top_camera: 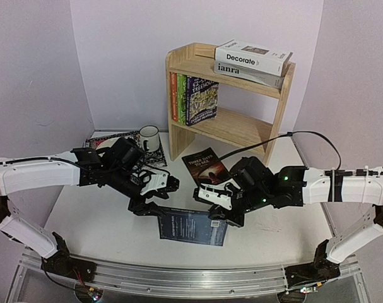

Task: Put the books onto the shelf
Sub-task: Pick up the book from the center of the board, then pass from the right arm to the left, then pass from the left arm to the right

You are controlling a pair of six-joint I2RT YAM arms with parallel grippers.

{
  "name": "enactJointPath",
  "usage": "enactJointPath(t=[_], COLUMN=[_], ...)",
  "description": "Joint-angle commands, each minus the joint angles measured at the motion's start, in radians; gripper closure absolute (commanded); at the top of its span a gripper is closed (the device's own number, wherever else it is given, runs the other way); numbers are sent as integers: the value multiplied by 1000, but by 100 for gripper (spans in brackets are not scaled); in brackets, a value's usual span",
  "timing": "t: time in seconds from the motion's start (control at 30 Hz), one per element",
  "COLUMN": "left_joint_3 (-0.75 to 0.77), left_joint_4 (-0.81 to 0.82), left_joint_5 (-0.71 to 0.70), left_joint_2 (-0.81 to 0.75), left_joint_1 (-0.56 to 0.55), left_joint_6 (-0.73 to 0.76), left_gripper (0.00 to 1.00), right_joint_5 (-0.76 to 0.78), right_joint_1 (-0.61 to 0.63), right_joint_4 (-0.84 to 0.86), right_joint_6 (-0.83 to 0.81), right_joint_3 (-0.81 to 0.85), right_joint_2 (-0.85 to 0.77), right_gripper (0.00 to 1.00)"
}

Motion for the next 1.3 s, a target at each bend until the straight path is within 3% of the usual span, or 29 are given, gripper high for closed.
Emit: enactJointPath(t=[0.0, 0.17, 0.3, 0.47, 0.6, 0.63, 0.7, 0.77, 0.87, 1.27], left_joint_3=[-12, -19, -22, -23, -9, -5, 6, 16, 23, 34], left_joint_4=[35, 35, 35, 36, 36, 35, 35, 35, 40, 67], left_joint_5=[24, -3, -16, -18, -23, -26, -28, -28, -21, -7], left_joint_2=[11, 27, 49, 73, 79, 78, 72, 65, 52, -29], left_joint_1=[5, 5, 5, 6, 7, 7, 7, 7, 7, 7], left_joint_6=[-9, -5, -7, -6, -5, -6, -6, -6, -4, 4], left_gripper=[34, 30, 38, 62, 87, 92, 99, 100, 100, 100], right_joint_5=[15, 17, 17, 17, 11, 7, -2, -12, -23, -69], right_joint_1=[1, 1, 1, 1, 1, 1, 1, 1, 1, 1], right_joint_4=[20, 46, 53, 56, 55, 55, 50, 40, 29, 1], right_joint_6=[-8, -11, -11, -12, -10, -8, 1, 6, 9, 0], right_joint_3=[2, -1, -9, -12, -8, -1, 15, 37, 72, 135], right_joint_2=[-43, -50, -53, -50, -42, -38, -31, -22, 4, 119], right_gripper=[100, 100, 100, 100, 99, 94, 73, 59, 51, 53])
